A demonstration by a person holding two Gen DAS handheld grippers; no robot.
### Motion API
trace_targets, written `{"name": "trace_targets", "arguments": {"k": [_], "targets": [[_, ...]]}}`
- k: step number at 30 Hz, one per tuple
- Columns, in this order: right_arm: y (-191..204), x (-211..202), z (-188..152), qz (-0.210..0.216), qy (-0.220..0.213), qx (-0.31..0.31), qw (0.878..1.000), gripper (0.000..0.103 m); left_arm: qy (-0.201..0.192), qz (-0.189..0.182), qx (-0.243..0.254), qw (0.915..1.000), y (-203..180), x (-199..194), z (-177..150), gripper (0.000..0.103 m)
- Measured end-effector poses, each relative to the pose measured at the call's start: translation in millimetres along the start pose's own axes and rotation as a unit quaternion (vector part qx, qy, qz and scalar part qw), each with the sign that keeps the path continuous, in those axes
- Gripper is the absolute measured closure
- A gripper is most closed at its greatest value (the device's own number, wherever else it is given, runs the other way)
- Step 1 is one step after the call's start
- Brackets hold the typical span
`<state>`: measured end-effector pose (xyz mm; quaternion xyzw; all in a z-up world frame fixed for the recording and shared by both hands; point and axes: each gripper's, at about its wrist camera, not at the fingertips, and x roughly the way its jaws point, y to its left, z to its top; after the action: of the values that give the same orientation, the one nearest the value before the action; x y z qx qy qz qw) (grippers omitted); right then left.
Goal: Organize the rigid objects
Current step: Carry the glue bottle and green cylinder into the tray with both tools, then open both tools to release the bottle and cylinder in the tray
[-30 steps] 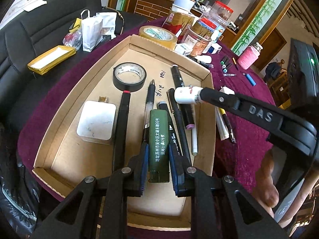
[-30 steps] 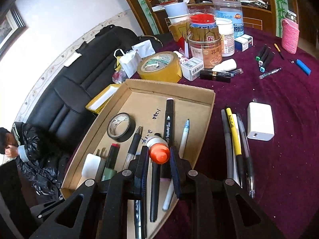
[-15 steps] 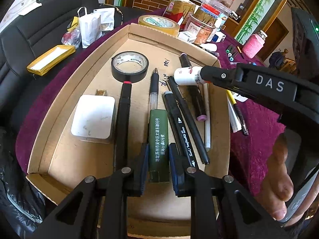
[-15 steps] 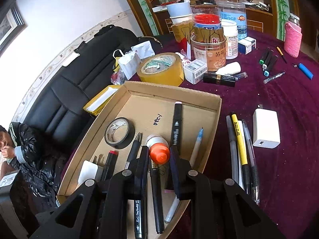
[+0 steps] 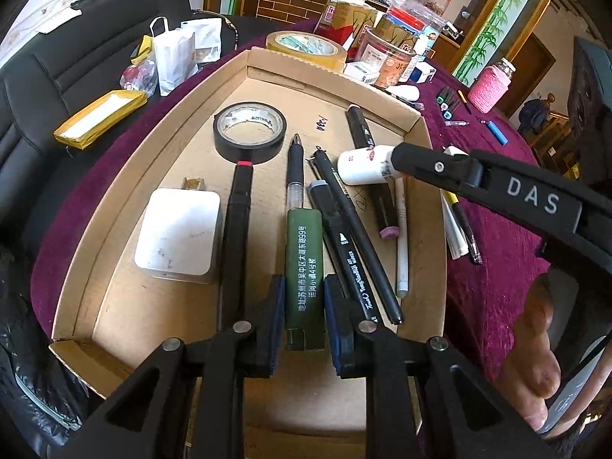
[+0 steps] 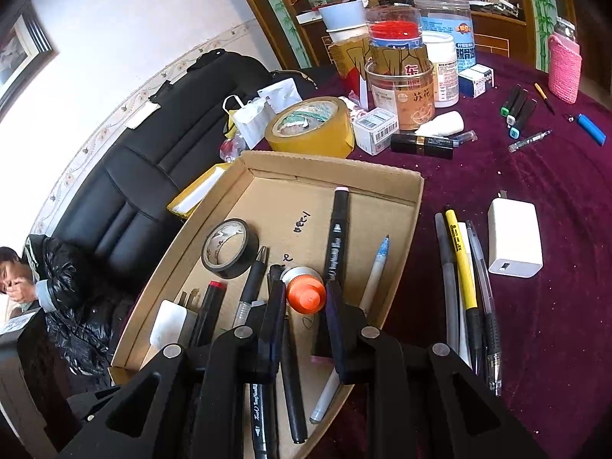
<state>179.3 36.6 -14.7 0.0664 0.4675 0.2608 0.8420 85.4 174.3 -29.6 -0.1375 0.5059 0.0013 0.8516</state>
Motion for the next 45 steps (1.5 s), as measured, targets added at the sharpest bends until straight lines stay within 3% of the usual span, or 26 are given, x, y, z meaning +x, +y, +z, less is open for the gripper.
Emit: {"name": "trace_targets", "arguments": {"k": [10, 19, 28, 34, 37, 39, 41, 45], "targets": [[3.2, 2.1, 0.7, 0.002, 0.0, -0.002, 1.0, 0.08, -0.014, -0.009, 0.001, 0.9999, 12.3, -8.4, 28.3, 0.083], [20.7, 11.8, -10.9, -0.044, 0.014, -0.048, 0.998, 0.08, 0.016, -0.026, 0.011, 0.9995, 14.3, 11.3, 52.6, 0.084], [18.9, 26.3, -13.6, -0.048, 0.027, -0.047, 0.997, 0.079, 0.054, 0.026, 0.032, 0.9977, 9.2, 30.4, 61.3, 0.083], [21.4, 26.2, -15.5, -0.042, 0.027, -0.05, 0.997, 0.079, 0.067, 0.02, 0.014, 0.9974, 14.3, 37.2, 65.6, 0.083], [18.6, 24.3, -18.5, -0.027, 0.025, -0.046, 0.998, 0.069, 0.061, 0.025, 0.027, 0.9975, 12.8, 35.1, 63.5, 0.083], [16.5, 21.2, -19.6, -0.024, 0.022, -0.042, 0.999, 0.061, 0.055, 0.019, 0.022, 0.9981, 15.8, 33.2, 62.9, 0.077], [13.4, 15.2, -19.9, -0.016, 0.014, -0.035, 0.999, 0.059, 0.045, 0.007, 0.013, 0.9989, 19.6, 30.2, 61.4, 0.057], [5.9, -12.3, -21.0, 0.025, -0.021, -0.015, 0.999, 0.048, 0.018, -0.021, -0.002, 0.9996, 21.1, 15.5, 54.9, 0.042]]}}
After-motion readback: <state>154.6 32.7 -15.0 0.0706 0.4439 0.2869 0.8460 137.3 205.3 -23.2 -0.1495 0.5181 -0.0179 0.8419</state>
